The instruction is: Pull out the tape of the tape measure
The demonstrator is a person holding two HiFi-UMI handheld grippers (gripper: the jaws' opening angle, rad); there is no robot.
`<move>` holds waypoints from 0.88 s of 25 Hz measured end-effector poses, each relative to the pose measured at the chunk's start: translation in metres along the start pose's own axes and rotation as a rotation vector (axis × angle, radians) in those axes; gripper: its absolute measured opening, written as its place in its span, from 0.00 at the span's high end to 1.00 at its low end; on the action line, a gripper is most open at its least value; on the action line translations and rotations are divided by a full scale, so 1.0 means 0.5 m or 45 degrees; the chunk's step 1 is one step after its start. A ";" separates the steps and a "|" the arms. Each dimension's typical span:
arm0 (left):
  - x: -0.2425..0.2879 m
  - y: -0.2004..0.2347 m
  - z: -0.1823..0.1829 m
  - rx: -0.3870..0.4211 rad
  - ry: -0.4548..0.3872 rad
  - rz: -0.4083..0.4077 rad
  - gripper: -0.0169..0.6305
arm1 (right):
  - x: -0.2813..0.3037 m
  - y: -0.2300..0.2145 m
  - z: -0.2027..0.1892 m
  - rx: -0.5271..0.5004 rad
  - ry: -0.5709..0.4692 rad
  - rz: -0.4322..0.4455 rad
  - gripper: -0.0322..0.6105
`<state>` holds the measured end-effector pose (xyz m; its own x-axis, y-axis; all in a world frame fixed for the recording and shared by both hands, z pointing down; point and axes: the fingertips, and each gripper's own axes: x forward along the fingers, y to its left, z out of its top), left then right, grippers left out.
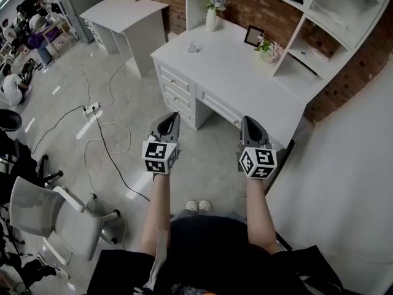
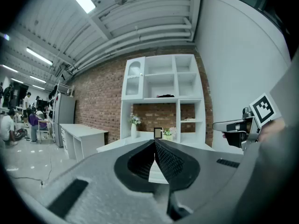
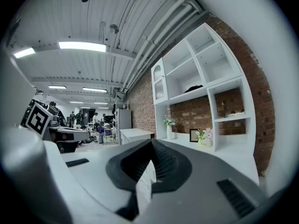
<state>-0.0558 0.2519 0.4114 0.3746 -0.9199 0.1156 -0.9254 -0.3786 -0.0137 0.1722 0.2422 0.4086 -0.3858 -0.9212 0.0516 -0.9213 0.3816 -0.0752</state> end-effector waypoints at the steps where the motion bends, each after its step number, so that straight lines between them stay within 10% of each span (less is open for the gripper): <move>1: -0.002 0.001 0.001 -0.003 0.000 -0.001 0.96 | -0.001 0.002 0.001 0.002 0.000 -0.002 0.96; 22: -0.022 0.006 -0.015 -0.071 -0.001 -0.021 0.95 | -0.012 0.036 -0.009 0.031 0.017 0.044 0.93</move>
<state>-0.0631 0.2619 0.4176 0.3898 -0.9137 0.1146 -0.9209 -0.3874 0.0437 0.1577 0.2549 0.4113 -0.4182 -0.9063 0.0616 -0.9059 0.4111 -0.1011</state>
